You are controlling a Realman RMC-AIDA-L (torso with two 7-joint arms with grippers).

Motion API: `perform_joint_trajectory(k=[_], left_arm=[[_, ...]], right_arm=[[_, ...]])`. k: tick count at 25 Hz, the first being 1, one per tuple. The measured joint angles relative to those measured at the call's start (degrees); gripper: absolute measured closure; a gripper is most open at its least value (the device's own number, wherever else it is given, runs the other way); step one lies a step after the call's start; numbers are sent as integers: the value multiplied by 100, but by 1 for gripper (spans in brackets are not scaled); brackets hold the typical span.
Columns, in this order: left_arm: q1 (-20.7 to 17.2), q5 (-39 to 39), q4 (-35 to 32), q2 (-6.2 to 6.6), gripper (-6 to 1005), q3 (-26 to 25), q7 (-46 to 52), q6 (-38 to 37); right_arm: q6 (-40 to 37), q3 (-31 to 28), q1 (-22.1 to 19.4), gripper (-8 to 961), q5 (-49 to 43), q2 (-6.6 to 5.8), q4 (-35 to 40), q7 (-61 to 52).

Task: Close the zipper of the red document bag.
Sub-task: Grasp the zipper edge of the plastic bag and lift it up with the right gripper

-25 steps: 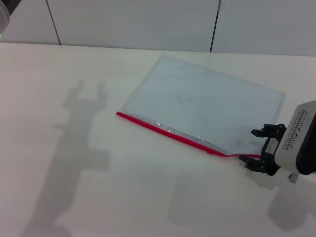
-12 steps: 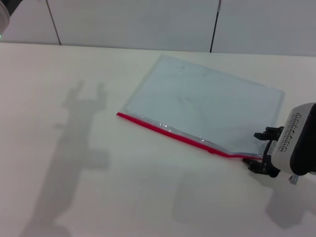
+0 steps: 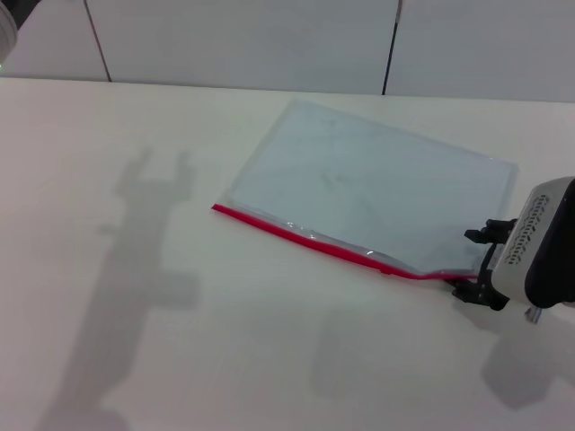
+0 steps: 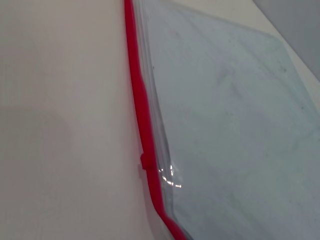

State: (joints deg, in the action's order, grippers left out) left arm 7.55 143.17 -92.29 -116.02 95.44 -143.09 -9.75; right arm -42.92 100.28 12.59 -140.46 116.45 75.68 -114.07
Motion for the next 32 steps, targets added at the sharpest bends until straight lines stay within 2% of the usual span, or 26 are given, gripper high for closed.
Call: perform_joint_trajectory(k=[5,10,21,26,29,32], left_arm=[[0,0,0,0,398,0,0,0],[0,0,0,0,399,0,0,0],[-8,0,-50,-4,401,44,0,0],[-22,0,-62,-7,401,72,0,0],[-18,0,-64,-8,402,85,0,0],[-10,0,-70,-9,402,112,0,0]], right_arm=[[2,9,61,292,35,0,11,-34],[17,9,177,377,13,0,-21,-233],[143,22,282,381,0,-6,-140,-295],[155,62,453,411,-15,-7,-312,-308],[155,61,575,473,-17,-8,-452,-319],[178,38,649,472,-19,-6,-548,-331]])
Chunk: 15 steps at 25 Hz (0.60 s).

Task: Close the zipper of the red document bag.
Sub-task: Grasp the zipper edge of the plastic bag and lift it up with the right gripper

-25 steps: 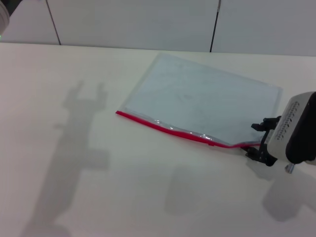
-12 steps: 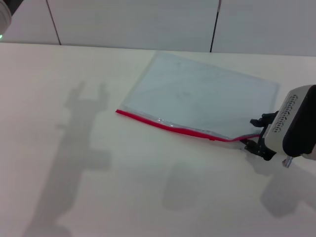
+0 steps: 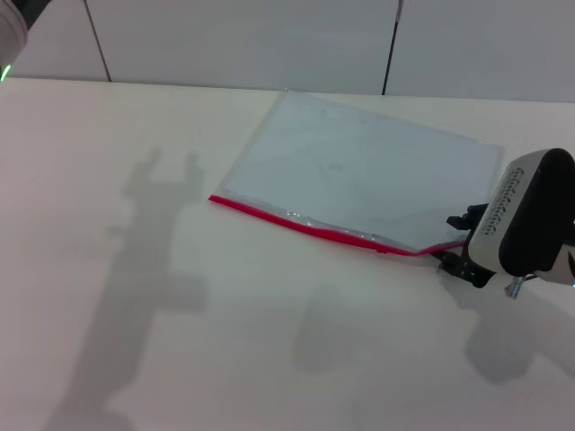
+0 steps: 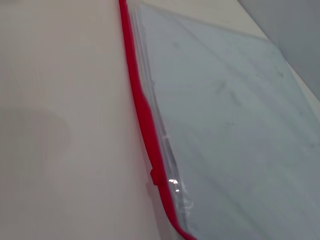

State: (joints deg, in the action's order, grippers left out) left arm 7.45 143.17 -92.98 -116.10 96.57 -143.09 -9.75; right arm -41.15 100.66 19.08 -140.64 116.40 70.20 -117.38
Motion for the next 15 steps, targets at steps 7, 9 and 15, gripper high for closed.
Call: perform_joint_trajectory(k=[7,9,15], left_arm=[[14,0,-1,0,403,46,0,0],[14,0,-2,0,403,47,0,0],[11,0,1,6,404,46,0,0]], right_arm=[[204,33,167,495,-268,-2,-266,-396],[219,36,239,504,-347,-3,-346,-521],[178,58,261,531,-363,-3,-353,-539]])
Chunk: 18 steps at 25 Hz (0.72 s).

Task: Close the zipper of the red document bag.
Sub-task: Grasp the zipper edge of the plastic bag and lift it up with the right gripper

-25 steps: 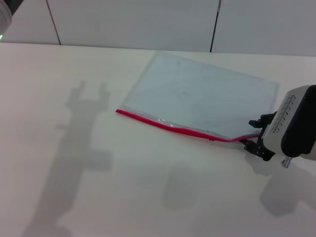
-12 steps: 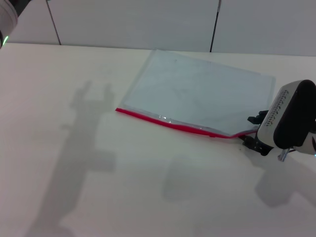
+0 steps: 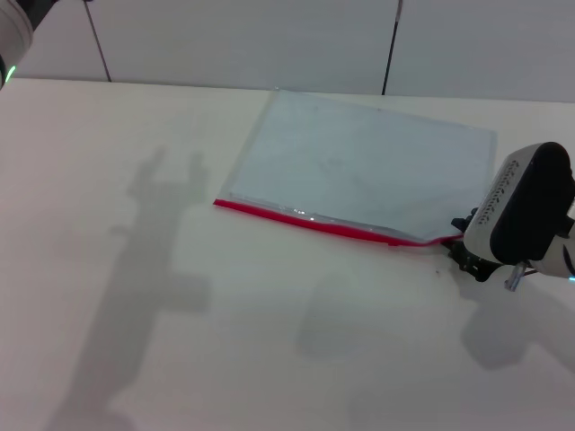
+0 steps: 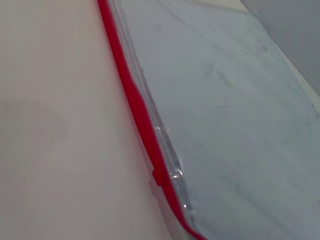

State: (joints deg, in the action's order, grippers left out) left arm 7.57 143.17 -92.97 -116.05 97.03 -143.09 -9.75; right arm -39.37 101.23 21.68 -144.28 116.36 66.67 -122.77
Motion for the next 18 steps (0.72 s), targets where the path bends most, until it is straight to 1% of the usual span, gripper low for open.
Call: perform_joint_trajectory(k=[4,8,9,12,15,18], left_arm=[[-8,0,3,2,405,-1,0,0],[-24,0,6,3,405,-24,0,0],[-26,0,6,3,405,-29,0,0],[-27,2,8,4,406,-34,0,0],[-24,28,7,4,406,-33,8,0],[-23,48,-21,4,406,-22,25,0]], right_arm=[[-31,6,-2,549,-3,0,65,-3],[-136,9,-103,727,-9,3,381,-159],[-191,-5,-156,771,-23,-2,519,-216],[-349,-48,-371,809,-139,-2,998,-315],[-520,-58,-695,849,-354,6,1664,-446],[-630,-90,-897,887,-568,7,2133,-606]])
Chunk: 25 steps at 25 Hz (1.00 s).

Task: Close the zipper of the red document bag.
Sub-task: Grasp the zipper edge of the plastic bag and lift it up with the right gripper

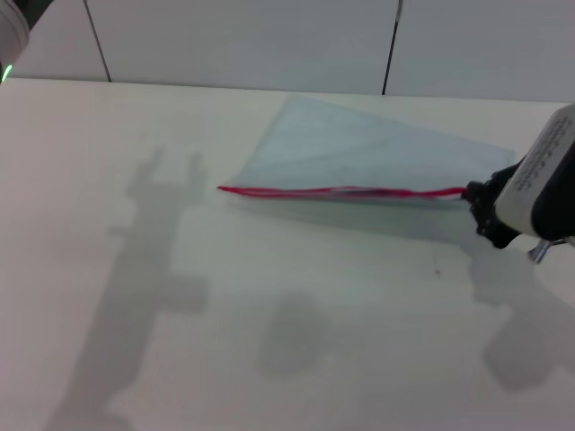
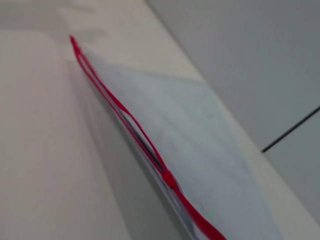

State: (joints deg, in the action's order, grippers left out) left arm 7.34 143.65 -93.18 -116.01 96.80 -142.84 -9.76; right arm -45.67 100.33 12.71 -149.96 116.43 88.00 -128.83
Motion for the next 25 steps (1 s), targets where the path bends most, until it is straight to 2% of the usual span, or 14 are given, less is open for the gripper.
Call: perform_joint_trajectory(k=[5,11,18,20,25], left_arm=[[-13,34,-112,1,407,23,26,-35],[224,323,-265,15,408,126,-29,-946],[513,747,-282,18,409,246,-101,-1703],[589,1108,-285,82,409,258,-187,-1767],[861,2198,-403,411,410,582,-1072,-2052]], right_arm=[[-226,-126,-246,920,-157,2,610,-100],[-503,-226,-450,931,-155,2,1201,-118],[-547,-238,-475,938,-132,2,1305,-128],[-547,-241,-484,938,-135,2,1333,-159],[-553,-281,-489,938,-107,2,1348,-190]])
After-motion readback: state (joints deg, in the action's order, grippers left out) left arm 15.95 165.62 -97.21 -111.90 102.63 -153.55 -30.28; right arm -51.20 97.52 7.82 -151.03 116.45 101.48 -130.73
